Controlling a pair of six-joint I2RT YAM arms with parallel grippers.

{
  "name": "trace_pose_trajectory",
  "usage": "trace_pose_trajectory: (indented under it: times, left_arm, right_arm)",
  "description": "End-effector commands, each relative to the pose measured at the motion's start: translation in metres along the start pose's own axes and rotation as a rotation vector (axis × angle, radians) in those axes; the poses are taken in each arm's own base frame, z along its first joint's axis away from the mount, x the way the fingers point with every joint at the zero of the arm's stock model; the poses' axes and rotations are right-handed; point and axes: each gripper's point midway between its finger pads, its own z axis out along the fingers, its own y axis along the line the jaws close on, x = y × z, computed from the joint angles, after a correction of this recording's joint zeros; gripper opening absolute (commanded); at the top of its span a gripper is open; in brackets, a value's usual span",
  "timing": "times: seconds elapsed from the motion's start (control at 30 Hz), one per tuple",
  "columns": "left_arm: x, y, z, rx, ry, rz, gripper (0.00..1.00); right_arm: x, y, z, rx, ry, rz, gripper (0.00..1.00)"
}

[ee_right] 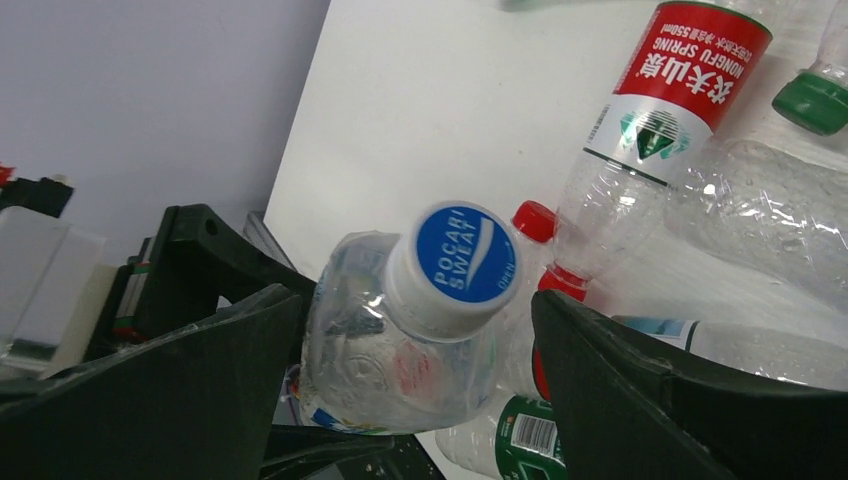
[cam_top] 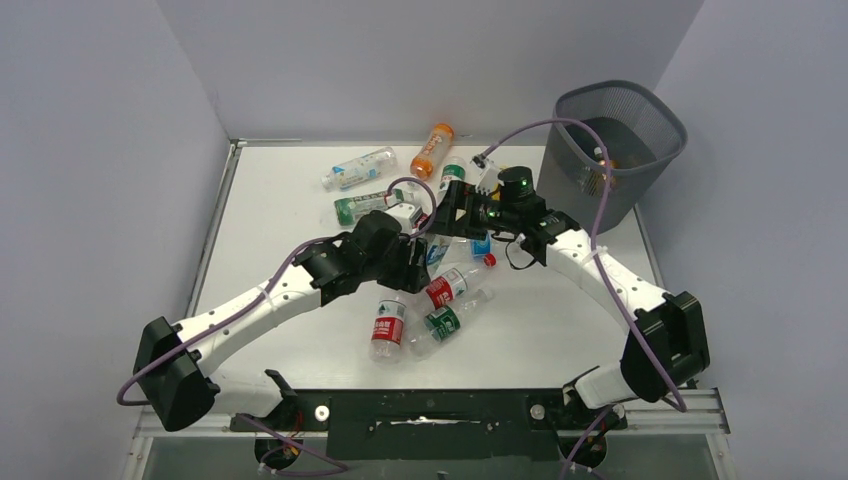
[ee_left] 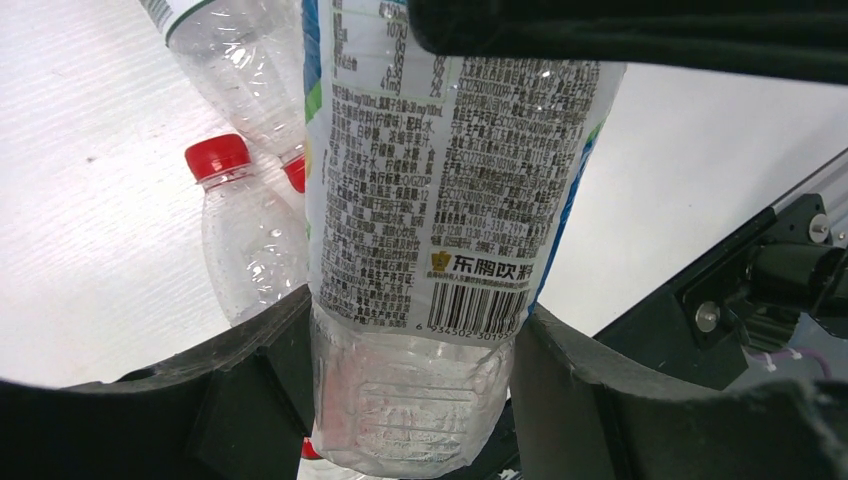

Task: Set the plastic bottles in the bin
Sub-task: Place the plastic bottle in the trash bin.

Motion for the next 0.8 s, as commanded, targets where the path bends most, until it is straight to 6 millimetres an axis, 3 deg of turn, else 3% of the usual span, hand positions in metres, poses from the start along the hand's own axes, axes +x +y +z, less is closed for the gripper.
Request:
trace_pose_trajectory:
  times: [0.0,0.27,0.4,0.77]
  left_arm:
    - [-0.041,-0.011,-0.019,0.018,-0.151,0.025,0.49]
    - [-0.039,-0.006,-0.016,-0.007,-0.151,0.034,0.53]
    - [-0.038,-0.004,-0.013,-0.017,-0.147,0.033,0.57]
    - [-0.052,-0.004,-0.032,-0.029,-0.183,0.066,0.8]
  right_arm:
    - [-0.012,0.014,0.003,-0.03,-0.008,-0.044,0.88]
    - [-0.016,0.021,0.004,-0.064,-0.015,-0.057,0.56]
    - [-0.018,0.024,0.003,-0.074,-0.019,-0.064,0.47]
    - [-0.037,0.019,-0.007,-0.026,-0.056,-0.098,0.42]
